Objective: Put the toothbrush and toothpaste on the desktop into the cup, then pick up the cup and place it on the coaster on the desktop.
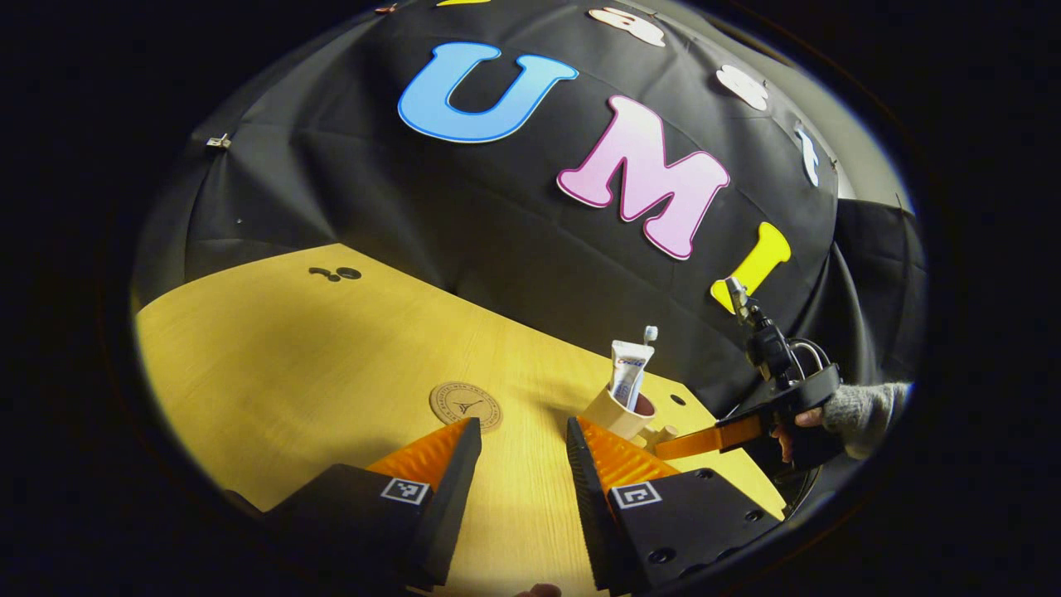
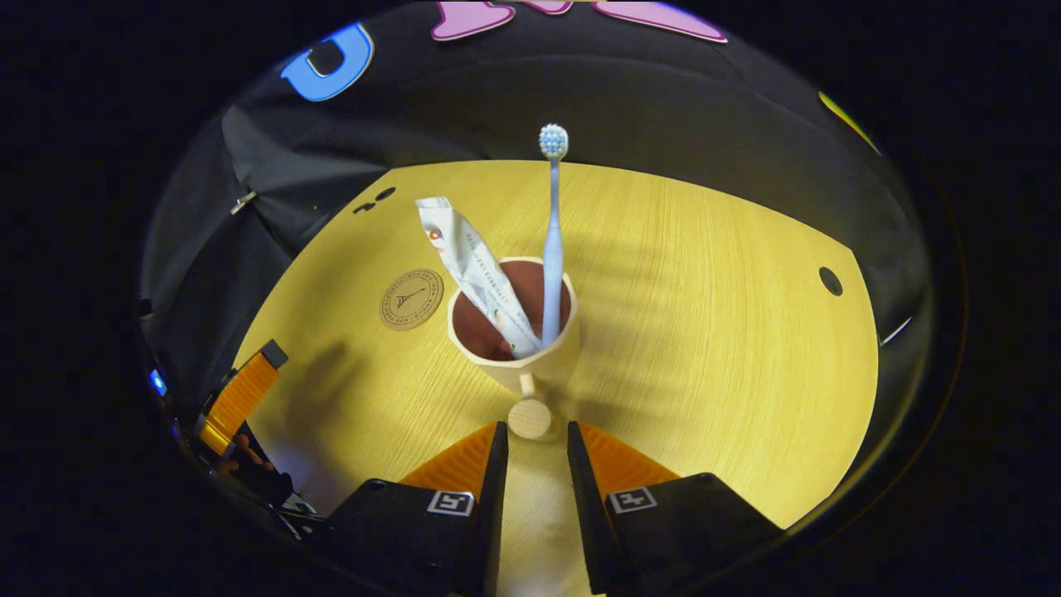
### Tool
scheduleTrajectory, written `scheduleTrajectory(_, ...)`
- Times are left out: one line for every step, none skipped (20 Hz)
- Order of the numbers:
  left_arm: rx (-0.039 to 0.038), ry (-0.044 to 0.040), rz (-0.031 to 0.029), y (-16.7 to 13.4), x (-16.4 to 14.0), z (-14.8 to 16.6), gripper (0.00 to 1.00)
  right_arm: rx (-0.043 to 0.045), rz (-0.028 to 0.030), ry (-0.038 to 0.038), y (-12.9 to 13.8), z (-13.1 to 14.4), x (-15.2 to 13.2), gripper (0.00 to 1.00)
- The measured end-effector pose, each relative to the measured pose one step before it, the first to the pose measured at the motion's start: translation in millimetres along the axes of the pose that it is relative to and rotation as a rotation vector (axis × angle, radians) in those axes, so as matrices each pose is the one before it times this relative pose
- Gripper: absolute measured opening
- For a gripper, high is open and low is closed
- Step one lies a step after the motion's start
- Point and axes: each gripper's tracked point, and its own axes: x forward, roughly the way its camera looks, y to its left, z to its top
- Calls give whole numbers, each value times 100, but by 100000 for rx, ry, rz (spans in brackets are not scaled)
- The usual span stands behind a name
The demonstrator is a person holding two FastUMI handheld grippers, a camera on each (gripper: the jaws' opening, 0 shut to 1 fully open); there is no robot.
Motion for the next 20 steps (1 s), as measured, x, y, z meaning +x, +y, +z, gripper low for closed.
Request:
scheduleTrajectory(-342,-199,745,496,-110,64,65,-1434,-151,1898,316,-122,693,44)
scheduleTrajectory(-402,-69,934,516,-32,-73,65,-1417,-331,1684,54,190,355,44)
scheduleTrajectory(-452,-36,888,453,-47,88,65,-892,-40,1880,-1,-244,954,44)
scheduleTrajectory(-418,-94,882,361,-19,27,65,-392,-127,2048,30,-24,354,44)
scheduleTrajectory(-455,-374,590,310,-180,165,65,-193,-408,1650,20,46,518,44)
scheduleTrajectory(-451,-461,492,312,-68,181,65,156,-467,1960,-49,-191,479,44)
scheduleTrajectory(-341,-279,570,232,-21,117,65,-28,-315,1464,12,-67,326,44)
scheduleTrajectory(-253,-112,497,267,8,57,65,-51,-312,305,-55,205,201,44)
scheduleTrajectory(-171,-148,399,239,-53,72,65,-147,196,373,138,282,196,44)
scheduleTrajectory(-211,84,347,183,37,-30,65,-581,-160,696,28,67,242,44)
scheduleTrajectory(-172,33,377,152,-29,24,65,-667,-463,541,7,49,276,44)
scheduleTrajectory(-176,-102,433,178,102,-24,65,-1369,-1839,795,-236,-15,274,44)
scheduleTrajectory(-193,-67,287,79,13,143,65,-1235,-9,1112,-9,-22,179,34)
scheduleTrajectory(-128,28,247,69,-31,2,65,-1091,-1218,184,-212,108,-27,34)
scheduleTrajectory(-77,13,60,74,-27,55,65,-2047,-1421,145,-44,-135,-40,34)
scheduleTrajectory(18,-25,123,175,-24,3,65,-2140,-2063,-831,-111,56,71,31)
scheduleTrajectory(-13,70,54,81,69,50,65,-2722,-1406,-889,-74,68,-54,28)
scheduleTrajectory(43,-7,-72,134,15,42,65,-2724,-1270,-1678,-53,185,-107,26)
scheduleTrajectory(133,-94,-75,-32,1,152,65,-1490,-1180,-1060,-270,169,-431,30)
scheduleTrajectory(80,19,-74,57,-46,-2,65,-296,-709,13,103,-23,-92,29)
